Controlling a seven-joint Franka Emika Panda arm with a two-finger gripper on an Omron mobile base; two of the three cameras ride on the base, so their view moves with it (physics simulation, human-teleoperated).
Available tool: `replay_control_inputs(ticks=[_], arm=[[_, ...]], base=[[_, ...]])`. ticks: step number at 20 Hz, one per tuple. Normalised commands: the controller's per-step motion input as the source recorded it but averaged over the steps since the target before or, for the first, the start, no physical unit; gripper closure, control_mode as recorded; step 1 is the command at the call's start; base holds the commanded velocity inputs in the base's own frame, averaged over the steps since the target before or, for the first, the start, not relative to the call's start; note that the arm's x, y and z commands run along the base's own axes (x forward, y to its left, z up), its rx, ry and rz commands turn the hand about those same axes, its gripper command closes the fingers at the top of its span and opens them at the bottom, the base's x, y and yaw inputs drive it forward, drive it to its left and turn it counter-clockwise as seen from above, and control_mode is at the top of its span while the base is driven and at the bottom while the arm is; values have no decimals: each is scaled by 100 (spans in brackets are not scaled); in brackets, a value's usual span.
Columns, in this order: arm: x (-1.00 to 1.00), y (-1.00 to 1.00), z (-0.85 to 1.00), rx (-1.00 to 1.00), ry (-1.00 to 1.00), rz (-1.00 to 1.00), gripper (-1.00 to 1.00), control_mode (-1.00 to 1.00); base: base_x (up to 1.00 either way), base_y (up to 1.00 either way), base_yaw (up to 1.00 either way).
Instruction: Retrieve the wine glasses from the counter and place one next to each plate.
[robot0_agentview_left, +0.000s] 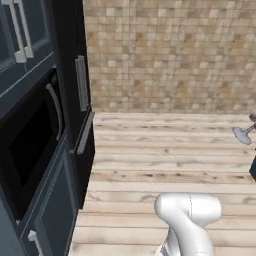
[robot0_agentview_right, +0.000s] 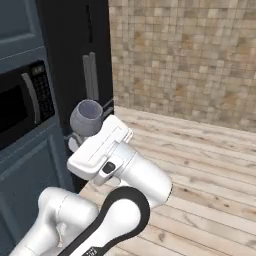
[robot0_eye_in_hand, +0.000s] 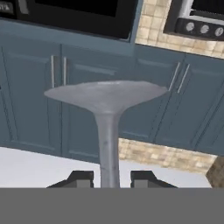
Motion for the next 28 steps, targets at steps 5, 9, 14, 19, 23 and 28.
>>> replay_control_inputs(ticks=[5, 9, 14, 19, 23, 28], arm=[[0, 0, 0, 0, 0, 0, 100, 100], [0, 0, 0, 0, 0, 0, 100, 100], [0, 0, 0, 0, 0, 0, 100, 100], [0, 0, 0, 0, 0, 0, 100, 100], [0, 0, 0, 0, 0, 0, 100, 100], [0, 0, 0, 0, 0, 0, 100, 100]], base=[[0, 0, -100], [41, 2, -85], [100, 39, -34], [100, 44, -17], [100, 51, -17], [100, 47, -18]])
